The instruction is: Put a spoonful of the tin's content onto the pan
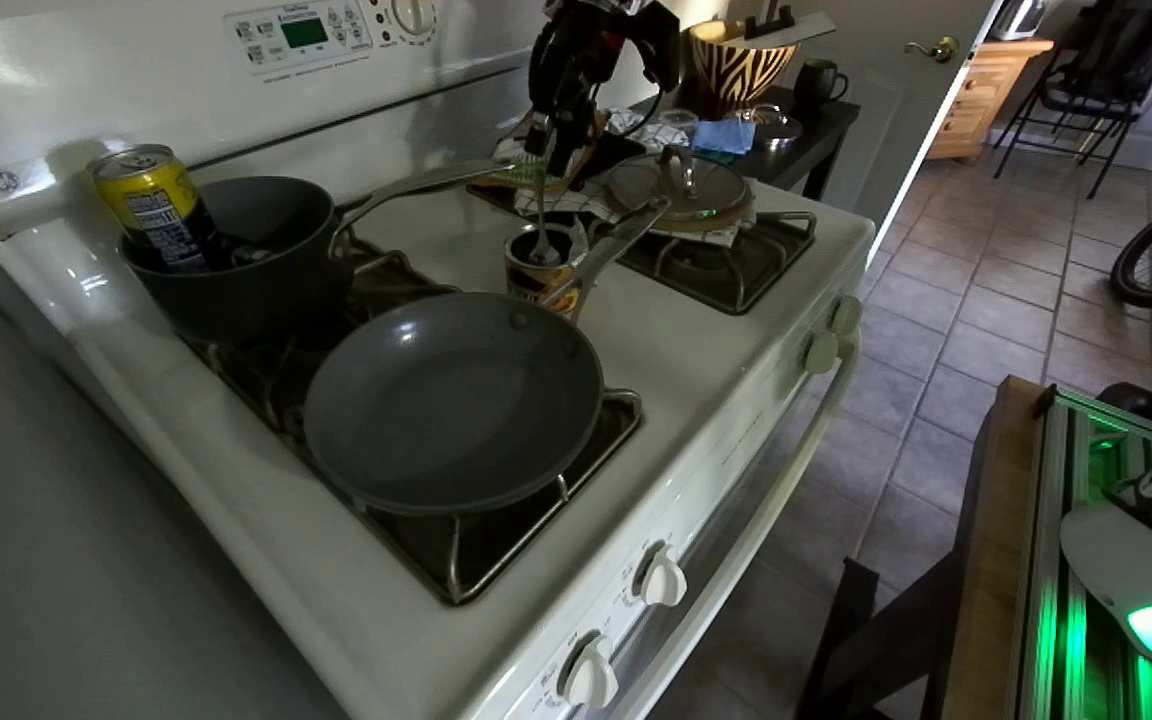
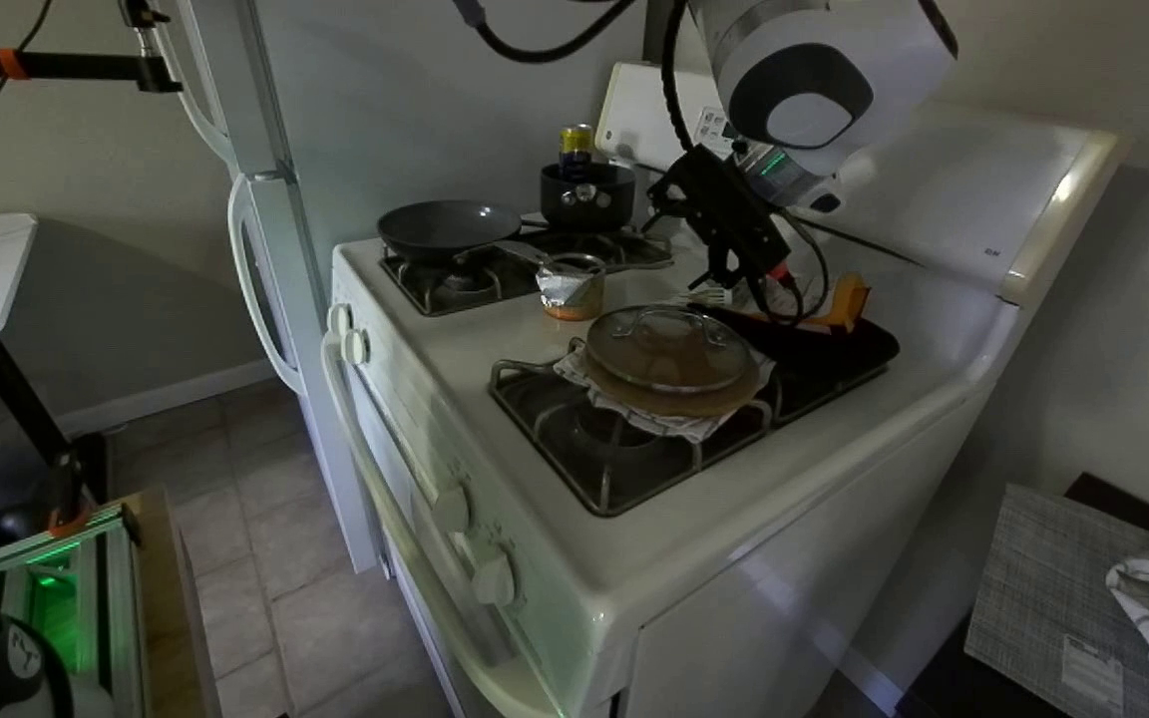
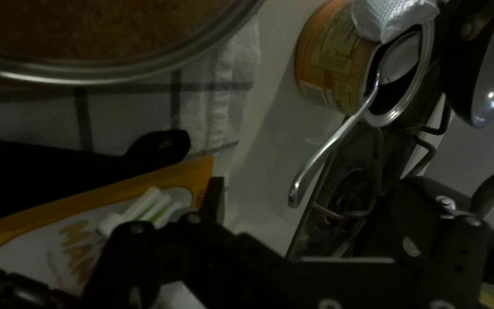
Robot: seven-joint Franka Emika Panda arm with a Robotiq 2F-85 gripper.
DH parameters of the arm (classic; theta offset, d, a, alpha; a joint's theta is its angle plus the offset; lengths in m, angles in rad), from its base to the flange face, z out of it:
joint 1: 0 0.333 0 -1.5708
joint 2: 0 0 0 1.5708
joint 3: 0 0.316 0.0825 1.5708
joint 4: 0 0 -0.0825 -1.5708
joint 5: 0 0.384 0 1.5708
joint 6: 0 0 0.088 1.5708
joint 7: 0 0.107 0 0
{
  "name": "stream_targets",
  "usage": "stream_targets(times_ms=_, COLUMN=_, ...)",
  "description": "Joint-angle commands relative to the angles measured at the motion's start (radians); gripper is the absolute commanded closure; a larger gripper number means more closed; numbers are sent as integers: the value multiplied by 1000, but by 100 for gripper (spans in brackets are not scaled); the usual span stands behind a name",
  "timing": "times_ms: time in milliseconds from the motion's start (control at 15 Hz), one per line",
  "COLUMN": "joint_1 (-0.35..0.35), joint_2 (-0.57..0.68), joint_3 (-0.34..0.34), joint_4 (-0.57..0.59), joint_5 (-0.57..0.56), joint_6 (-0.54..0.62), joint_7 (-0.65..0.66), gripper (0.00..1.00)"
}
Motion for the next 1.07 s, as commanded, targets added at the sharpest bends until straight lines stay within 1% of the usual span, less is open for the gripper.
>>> stream_targets(times_ms=0, joint_1=-21, joint_2=36, joint_3=22, joint_4=20, joint_5=31, joint_6=-24, joint_7=-14, gripper=0)
stream_targets(times_ms=67, joint_1=-21, joint_2=38, joint_3=24, joint_4=19, joint_5=39, joint_6=-30, joint_7=-8, gripper=1)
stream_targets(times_ms=200, joint_1=-20, joint_2=38, joint_3=26, joint_4=16, joint_5=51, joint_6=-36, joint_7=-5, gripper=8)
stream_targets(times_ms=333, joint_1=-21, joint_2=41, joint_3=26, joint_4=14, joint_5=71, joint_6=-36, joint_7=-2, gripper=22)
stream_targets(times_ms=400, joint_1=-19, joint_2=41, joint_3=25, joint_4=10, joint_5=80, joint_6=-29, joint_7=4, gripper=35)
stream_targets(times_ms=467, joint_1=-17, joint_2=42, joint_3=23, joint_4=6, joint_5=92, joint_6=-22, joint_7=10, gripper=44)
stream_targets(times_ms=533, joint_1=-12, joint_2=43, joint_3=20, joint_4=3, joint_5=95, joint_6=-17, joint_7=19, gripper=43)
stream_targets(times_ms=667, joint_1=-8, joint_2=46, joint_3=17, joint_4=0, joint_5=100, joint_6=-15, joint_7=28, gripper=50)
stream_targets(times_ms=733, joint_1=-7, joint_2=47, joint_3=17, joint_4=0, joint_5=100, joint_6=-16, joint_7=32, gripper=46)
stream_targets(times_ms=933, joint_1=-7, joint_2=50, joint_3=19, joint_4=0, joint_5=103, joint_6=-18, joint_7=38, gripper=56)
stream_targets(times_ms=1000, joint_1=-12, joint_2=51, joint_3=24, joint_4=2, joint_5=114, joint_6=-22, joint_7=33, gripper=64)
